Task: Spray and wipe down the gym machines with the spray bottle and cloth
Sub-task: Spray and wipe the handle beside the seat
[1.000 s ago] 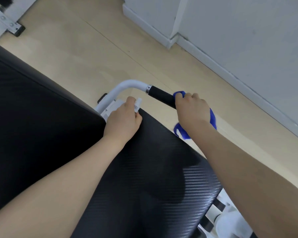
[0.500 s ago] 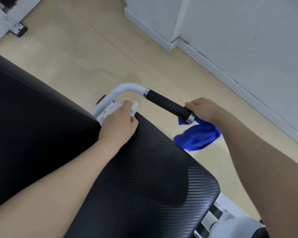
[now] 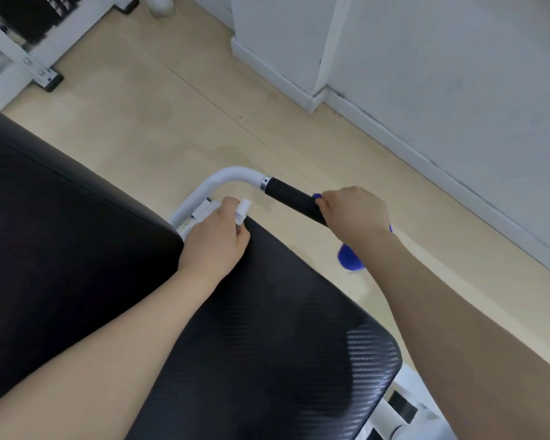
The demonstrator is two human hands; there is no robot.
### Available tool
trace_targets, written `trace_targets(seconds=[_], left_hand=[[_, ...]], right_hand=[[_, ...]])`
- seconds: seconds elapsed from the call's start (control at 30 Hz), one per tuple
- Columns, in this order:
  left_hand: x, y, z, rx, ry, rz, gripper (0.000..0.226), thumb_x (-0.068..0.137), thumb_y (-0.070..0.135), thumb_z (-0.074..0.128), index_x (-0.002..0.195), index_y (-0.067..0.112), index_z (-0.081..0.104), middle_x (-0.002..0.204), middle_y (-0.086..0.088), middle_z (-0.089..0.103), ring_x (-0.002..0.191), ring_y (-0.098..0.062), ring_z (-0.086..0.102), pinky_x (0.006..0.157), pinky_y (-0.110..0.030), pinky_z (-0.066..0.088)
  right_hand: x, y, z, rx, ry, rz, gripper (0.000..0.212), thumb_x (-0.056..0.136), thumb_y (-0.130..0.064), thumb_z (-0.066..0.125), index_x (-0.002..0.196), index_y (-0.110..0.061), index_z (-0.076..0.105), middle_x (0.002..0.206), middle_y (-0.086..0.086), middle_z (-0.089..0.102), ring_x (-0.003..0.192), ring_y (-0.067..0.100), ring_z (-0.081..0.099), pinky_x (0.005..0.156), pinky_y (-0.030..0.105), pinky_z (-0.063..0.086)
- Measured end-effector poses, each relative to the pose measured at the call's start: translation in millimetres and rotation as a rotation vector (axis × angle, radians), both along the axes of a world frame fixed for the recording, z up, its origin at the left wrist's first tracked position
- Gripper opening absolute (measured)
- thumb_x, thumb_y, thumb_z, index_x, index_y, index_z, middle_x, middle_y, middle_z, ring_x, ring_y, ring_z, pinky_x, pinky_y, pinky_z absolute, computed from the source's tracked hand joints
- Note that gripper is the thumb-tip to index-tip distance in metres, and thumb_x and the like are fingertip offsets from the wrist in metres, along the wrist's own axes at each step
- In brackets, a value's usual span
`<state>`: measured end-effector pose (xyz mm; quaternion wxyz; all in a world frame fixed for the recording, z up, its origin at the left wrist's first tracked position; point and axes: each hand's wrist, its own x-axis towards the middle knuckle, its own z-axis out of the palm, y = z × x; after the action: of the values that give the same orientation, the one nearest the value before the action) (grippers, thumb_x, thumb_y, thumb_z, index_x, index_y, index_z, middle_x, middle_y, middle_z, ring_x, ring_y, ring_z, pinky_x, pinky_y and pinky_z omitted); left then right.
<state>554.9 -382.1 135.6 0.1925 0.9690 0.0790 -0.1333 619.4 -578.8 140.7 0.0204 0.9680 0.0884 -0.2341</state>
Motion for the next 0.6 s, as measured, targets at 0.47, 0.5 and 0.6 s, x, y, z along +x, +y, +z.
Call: trace_targets(seconds=[0.47,0.5,0.6], left_hand=[[-15.9,2.7,15.6,-0.198,0.008,-0.047,0.049,0.095,0.03,0.047,0.139,0.029,0.026,0.089,0.0,0.052,0.078,-0.021,0.056,0.064,-0.036,0.047],[-21.0,2.4,20.5,-0.206,0.009,-0.076,0.052,0.095,0.03,0.046,0.142,0.032,0.023,0.093,0.001,0.053,0.082,-0.02,0.056,0.066,-0.036,0.048],[-44.4,-2.1,41.2,-0.224,-0.009,-0.217,0.054,0.096,0.033,0.043,0.144,0.04,0.018,0.106,-0.001,0.052,0.087,-0.023,0.058,0.076,-0.039,0.049]], right_hand=[[-29.0,14.6,27.3,0.139,-0.009,-0.115,0.025,0.096,-0.02,0.037,0.075,-0.015,0.05,0.072,0.004,0.048,0.061,0.024,0.047,0.057,0.025,0.037],[-41.1,8.7,37.7,0.205,0.037,-0.162,0.028,0.098,-0.026,0.036,0.082,-0.013,0.056,0.071,0.006,0.052,0.067,0.026,0.053,0.058,0.026,0.04],[-84.0,-3.4,71.5,0.387,0.048,-0.335,0.035,0.096,-0.034,0.04,0.091,-0.008,0.063,0.084,0.01,0.064,0.08,0.026,0.057,0.065,0.03,0.043]])
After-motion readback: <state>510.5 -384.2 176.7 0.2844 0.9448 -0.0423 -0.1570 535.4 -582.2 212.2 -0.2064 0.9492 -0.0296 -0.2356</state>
